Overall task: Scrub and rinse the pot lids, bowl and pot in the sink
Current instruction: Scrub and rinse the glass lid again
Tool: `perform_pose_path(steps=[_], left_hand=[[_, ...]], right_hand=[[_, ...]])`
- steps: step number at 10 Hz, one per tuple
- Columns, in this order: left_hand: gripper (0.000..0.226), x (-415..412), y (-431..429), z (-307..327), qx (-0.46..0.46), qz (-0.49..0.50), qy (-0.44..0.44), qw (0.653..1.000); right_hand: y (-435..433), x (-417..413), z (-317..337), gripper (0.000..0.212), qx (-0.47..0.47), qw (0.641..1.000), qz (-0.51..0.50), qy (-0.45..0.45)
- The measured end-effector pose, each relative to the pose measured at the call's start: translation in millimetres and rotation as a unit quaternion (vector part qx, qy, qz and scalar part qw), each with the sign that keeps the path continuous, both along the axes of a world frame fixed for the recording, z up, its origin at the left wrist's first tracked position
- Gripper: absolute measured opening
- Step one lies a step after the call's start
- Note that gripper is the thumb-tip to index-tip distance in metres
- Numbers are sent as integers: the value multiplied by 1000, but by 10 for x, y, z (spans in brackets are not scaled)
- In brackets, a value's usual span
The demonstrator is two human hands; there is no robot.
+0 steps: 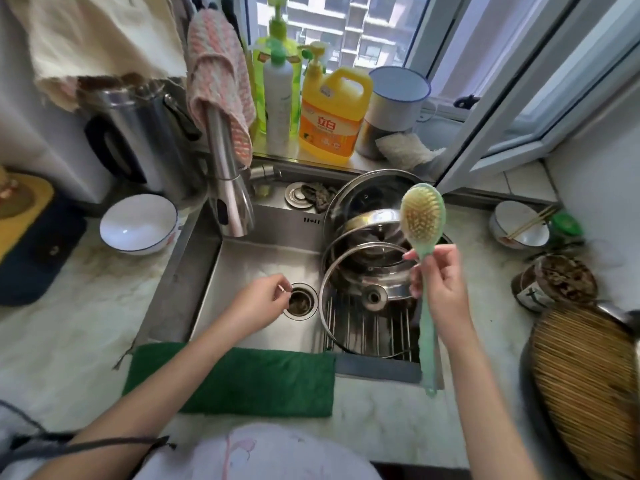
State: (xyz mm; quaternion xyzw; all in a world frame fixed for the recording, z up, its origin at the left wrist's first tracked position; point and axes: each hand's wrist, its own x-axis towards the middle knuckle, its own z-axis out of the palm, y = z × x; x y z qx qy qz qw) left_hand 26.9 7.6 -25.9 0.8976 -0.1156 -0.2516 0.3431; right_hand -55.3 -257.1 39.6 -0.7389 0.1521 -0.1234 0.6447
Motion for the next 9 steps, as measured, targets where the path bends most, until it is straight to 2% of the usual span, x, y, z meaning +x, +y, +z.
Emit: perform_pose_path(steps=[1, 2, 3, 4, 5, 6, 7, 9], left_hand=[[9, -46, -244, 151, 13, -52, -35, 998], [10, -108, -394, 207, 6, -86, -41, 995], [9, -167, -532, 171, -11, -116, -31, 993], [7, -215, -626, 112, -3, -136, -28, 990], [7, -278, -686, 73, 17, -156, -21, 987], [9, -329, -734, 48, 30, -163, -15, 986], [11, -367, -726, 64, 29, -151, -8, 988], [10, -462, -561, 37, 34, -86, 1, 996]], right_hand=[[-479, 41, -80, 16, 30, 985, -170, -30], [-956, 82, -368, 16, 83, 953, -292, -12], [-1384, 114, -753, 16, 66, 933, -351, 53], [-1575, 150, -1105, 30, 41, 905, -395, 153], [-1555, 174, -1336, 33, 10, 895, -381, 230], [-1509, 184, -1472, 31, -32, 906, -336, 255], [-1456, 161, -1557, 28, -105, 911, -301, 263], [-1379, 178, -1518, 32, -245, 879, -312, 264]])
